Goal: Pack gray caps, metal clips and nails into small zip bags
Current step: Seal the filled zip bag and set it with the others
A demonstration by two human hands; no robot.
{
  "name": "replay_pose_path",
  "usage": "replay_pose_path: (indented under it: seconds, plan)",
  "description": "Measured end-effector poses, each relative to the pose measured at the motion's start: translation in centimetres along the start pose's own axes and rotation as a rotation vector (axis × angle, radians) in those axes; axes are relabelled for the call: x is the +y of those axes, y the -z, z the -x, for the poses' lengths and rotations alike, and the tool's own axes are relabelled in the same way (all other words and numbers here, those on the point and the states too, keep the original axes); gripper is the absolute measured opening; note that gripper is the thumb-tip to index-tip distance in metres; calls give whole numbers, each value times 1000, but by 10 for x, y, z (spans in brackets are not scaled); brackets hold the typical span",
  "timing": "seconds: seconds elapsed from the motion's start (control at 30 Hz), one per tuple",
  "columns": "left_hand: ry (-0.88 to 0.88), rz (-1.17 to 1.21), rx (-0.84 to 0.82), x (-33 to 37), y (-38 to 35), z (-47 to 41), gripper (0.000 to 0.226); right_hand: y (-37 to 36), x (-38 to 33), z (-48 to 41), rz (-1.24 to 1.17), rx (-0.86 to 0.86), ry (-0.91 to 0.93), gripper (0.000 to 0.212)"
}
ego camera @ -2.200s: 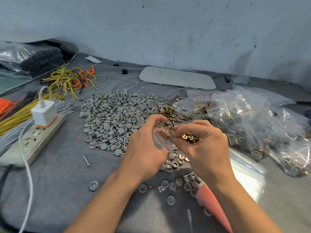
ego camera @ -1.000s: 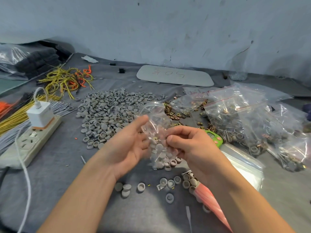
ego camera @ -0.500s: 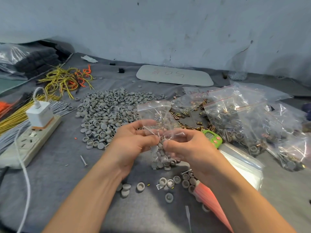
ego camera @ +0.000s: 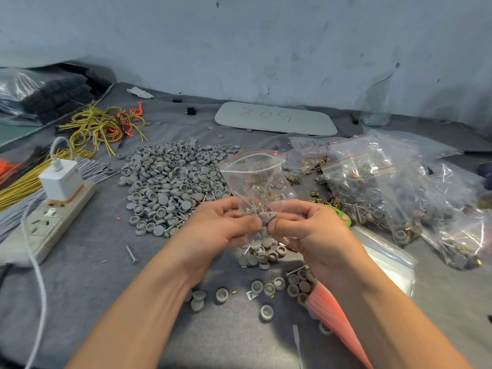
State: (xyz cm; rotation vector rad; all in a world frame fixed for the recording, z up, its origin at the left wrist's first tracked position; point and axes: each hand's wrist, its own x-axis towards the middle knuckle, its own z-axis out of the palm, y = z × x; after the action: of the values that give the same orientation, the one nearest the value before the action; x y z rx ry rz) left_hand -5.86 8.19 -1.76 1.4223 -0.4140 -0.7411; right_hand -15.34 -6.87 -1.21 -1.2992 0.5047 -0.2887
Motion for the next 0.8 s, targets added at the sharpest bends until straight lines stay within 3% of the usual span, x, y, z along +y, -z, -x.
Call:
replay_pose_path:
  seconds: [0.2,0.3,0.47,0.8]
  plan:
    - [-59,-39,110,-2,-2,-1,34,-3,1,1,156,83,66,14]
    - [-32,-34,114,-4,-1,-2,38,-5,0,4,207,29,98,12]
    - [76,79,21,-1,2,-4,42,-3,-3,5,71,-80,41,27]
    - [52,177,-115,1,2,-1,53,0,-2,5,-67,-146,70,40]
